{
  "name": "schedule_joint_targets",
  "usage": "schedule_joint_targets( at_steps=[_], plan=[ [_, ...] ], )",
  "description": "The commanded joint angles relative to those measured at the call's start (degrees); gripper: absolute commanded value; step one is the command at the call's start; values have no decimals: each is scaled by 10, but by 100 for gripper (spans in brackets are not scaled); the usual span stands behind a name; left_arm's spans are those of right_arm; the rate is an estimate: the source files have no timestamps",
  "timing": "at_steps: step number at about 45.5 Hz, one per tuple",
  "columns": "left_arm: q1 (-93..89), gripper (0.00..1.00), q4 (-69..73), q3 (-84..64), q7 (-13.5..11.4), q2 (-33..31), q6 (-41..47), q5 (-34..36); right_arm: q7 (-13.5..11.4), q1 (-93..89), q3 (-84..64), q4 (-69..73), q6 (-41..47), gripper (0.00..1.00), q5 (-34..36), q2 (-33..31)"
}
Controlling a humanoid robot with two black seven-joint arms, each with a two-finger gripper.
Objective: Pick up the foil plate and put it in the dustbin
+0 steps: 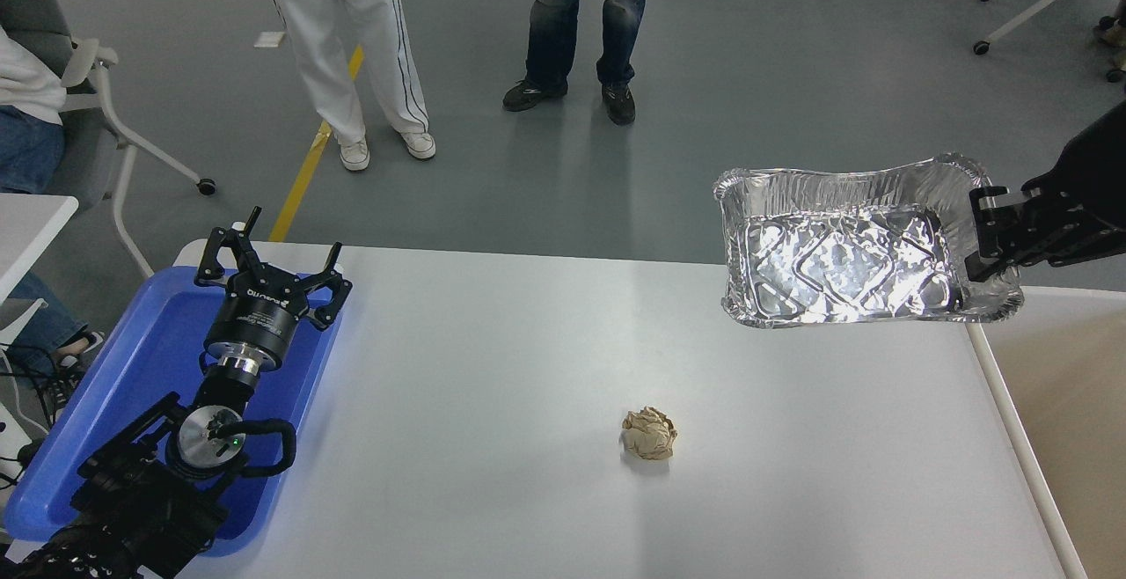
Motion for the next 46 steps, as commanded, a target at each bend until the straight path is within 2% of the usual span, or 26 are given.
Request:
schedule_joint_targets(
  at_steps=[1, 10, 19, 35, 46],
  plan=[
    [0, 100, 0, 0, 0, 0, 0, 0, 0, 25, -3, 1, 0, 0, -1, -1],
    [0, 100, 0, -1, 0, 0, 0, 0, 0, 15, -12, -5, 0, 0, -13, -11],
    [0, 100, 0, 0, 0, 0, 0, 0, 0, -3, -91, -24, 0, 0, -27, -45],
    [0, 100, 0, -1, 0, 0, -1, 0, 0, -17, -222, -111, 0, 0, -33, -176],
    [0, 100, 0, 0, 0, 0, 0, 0, 0, -43, -224, -170, 0, 0, -82, -266]
  ],
)
